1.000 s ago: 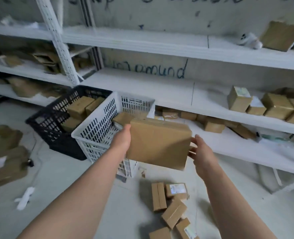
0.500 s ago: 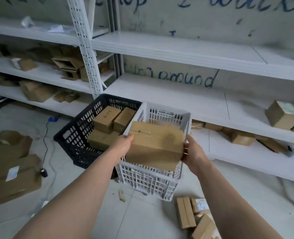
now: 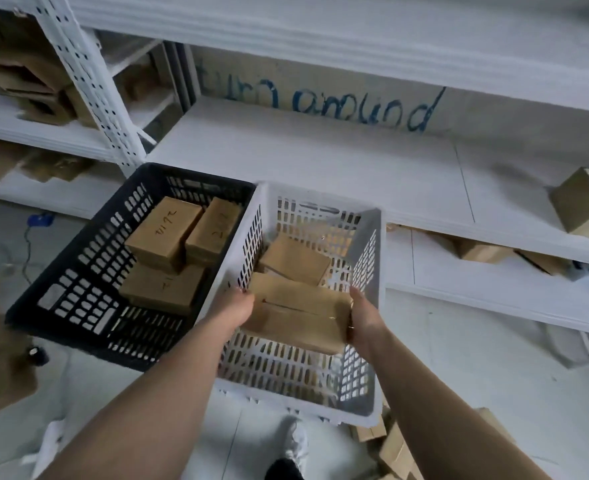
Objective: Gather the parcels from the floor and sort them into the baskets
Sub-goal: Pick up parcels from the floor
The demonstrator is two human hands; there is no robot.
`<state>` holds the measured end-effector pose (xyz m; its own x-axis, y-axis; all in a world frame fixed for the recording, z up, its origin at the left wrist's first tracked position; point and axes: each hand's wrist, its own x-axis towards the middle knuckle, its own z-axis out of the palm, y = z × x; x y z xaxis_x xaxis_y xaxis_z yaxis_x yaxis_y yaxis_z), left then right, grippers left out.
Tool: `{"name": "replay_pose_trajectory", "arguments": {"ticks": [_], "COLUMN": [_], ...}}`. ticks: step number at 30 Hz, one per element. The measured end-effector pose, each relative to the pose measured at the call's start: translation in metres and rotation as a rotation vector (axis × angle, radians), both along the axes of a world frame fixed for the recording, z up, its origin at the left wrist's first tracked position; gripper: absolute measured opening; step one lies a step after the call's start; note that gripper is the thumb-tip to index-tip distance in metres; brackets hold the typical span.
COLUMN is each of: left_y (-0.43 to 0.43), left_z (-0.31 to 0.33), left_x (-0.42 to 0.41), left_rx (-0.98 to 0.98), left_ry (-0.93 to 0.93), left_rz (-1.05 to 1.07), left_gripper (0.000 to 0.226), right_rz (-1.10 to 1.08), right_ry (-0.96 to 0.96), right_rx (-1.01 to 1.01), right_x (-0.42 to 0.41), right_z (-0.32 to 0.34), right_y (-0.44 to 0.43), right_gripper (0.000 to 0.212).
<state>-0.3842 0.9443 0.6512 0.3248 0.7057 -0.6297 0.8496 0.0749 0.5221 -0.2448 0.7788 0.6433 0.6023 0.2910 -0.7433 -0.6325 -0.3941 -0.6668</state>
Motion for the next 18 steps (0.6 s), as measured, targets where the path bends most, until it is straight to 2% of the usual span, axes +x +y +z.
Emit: {"name": "replay_pose_trajectory", "arguments": {"ticks": [3,6,7,8,10,11,14,18], "left_y": [0.015,0.026,0.029,0.033,0.041,0.045,0.054,0.062], "left_z": [-0.026,-0.052,-0.060,-0.067,-0.079,-0.084,-0.096,-0.108], "left_x": [0.024,0.046,0.050,0.052,0.054,0.054,0.059,0.068], "left_rx": [-0.014,-0.052,-0.075,-0.099,-0.127,-0.130,-0.173,-0.236], "left_ry": [0.084,0.079,0.069,0.075,0.091,0.091,0.129,0.189], "left_rz": [0.044,0.031,0.024,0.034,0.049,0.052,0.089,0.042], "left_gripper": [0.051,0.046,0.045,0.045,0.043,0.043,0.043,0.046], "right_rz": [-0.015,0.015,0.040,0.046,0.011,-0.006,-0.060,-0.107], "right_ry": [0.029,0.041,0.052,0.060,0.100,0.118,0.156,0.174], "right_rx": [-0.079,-0.110,-0.124,-0.118,-0.124,-0.133,-0.171,-0.138], "right_x": [0.021,0.050,0.052,0.055,0.053,0.051,0.049,0.037], "right_z": [-0.033,-0.112,-0.118,-0.120,-0.109,-0.102,-0.097,-0.090], "right_y": [0.014,0.024,0.025,0.027,0.031,0.032,0.039,0.053], "right_gripper": [0.070,0.085,0.090,0.086,0.056,0.051,0.056,0.048]}}
